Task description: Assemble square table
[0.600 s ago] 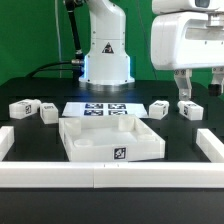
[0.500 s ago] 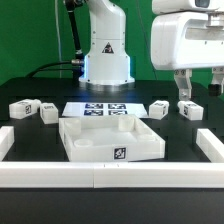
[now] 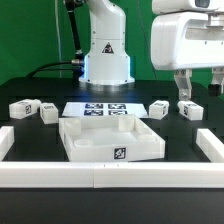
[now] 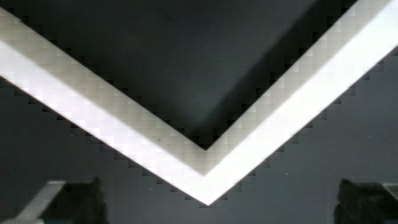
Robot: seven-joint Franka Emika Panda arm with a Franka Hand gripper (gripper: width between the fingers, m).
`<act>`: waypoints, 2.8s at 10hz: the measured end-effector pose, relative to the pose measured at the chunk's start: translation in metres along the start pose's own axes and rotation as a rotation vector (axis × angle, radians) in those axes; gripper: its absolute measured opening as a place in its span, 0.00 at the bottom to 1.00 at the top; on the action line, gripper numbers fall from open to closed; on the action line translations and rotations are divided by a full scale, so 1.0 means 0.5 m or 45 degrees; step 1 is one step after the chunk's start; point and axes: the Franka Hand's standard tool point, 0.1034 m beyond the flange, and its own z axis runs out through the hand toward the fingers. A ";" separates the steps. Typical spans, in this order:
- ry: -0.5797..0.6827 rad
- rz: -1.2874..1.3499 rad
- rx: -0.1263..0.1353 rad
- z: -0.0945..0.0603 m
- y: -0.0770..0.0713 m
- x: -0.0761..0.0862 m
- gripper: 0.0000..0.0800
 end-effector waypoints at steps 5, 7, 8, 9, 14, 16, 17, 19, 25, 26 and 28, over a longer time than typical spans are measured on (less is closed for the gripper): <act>-0.011 -0.408 -0.013 -0.017 -0.020 -0.130 0.81; -0.035 -0.637 0.002 -0.005 -0.013 -0.183 0.81; -0.029 -0.665 -0.004 -0.009 -0.011 -0.174 0.81; -0.036 -0.782 -0.004 -0.007 -0.009 -0.177 0.81; -0.120 -0.891 0.061 0.035 -0.071 -0.260 0.81; -0.109 -0.976 0.060 0.077 -0.087 -0.391 0.81; -0.133 -0.992 0.074 0.085 -0.064 -0.440 0.81; -0.146 -1.029 0.069 0.081 -0.014 -0.483 0.81; -0.161 -1.016 0.110 0.143 0.009 -0.492 0.81; -0.161 -1.016 0.111 0.144 0.010 -0.492 0.81; -0.162 -1.016 0.112 0.144 0.009 -0.492 0.54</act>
Offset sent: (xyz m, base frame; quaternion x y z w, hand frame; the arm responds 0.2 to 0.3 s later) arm -0.0751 -0.0212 0.0068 0.0157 0.0024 -0.1670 0.9858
